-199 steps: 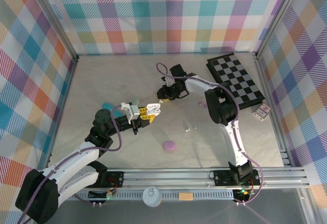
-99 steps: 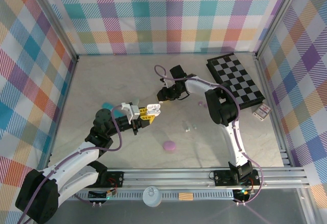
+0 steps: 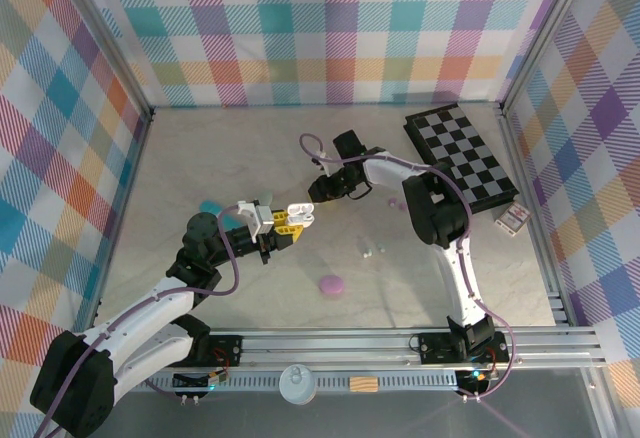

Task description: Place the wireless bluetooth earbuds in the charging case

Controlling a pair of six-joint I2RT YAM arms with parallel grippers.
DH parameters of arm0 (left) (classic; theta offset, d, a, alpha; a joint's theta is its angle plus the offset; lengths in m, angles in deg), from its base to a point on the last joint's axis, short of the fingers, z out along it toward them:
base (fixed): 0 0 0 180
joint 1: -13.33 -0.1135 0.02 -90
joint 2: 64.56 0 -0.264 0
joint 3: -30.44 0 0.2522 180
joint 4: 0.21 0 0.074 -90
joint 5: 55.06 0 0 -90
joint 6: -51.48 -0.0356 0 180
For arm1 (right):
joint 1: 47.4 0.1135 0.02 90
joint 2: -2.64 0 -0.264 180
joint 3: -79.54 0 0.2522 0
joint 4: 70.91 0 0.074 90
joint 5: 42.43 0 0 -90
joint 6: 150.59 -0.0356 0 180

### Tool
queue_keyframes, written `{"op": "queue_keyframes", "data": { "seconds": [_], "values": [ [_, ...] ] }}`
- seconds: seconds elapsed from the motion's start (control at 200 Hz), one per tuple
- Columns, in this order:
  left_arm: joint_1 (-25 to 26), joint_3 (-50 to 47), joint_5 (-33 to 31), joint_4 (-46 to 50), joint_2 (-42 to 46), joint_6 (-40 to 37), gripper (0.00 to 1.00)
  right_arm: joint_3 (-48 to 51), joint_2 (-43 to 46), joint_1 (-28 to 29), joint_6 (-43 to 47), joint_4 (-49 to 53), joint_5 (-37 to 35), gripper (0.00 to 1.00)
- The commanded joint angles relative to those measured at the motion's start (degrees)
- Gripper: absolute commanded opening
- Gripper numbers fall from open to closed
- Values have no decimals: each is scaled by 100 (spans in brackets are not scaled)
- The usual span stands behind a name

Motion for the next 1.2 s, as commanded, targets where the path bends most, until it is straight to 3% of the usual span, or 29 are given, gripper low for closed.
{"op": "queue_keyframes", "data": {
  "seconds": [0.0,0.455,0.89,1.2],
  "values": [
    [-61,67,44,-51,18,-120,0,193,68,92,110,487,86,28],
    [-62,128,53,-19,-51,-146,0,326,233,101,112,314,-176,23],
    [-70,103,-137,59,-112,-214,0,1119,1128,58,-81,-556,-842,21],
    [-82,110,-343,193,-242,-252,0,1894,2326,13,9,-656,-1516,21]
  ]
}}
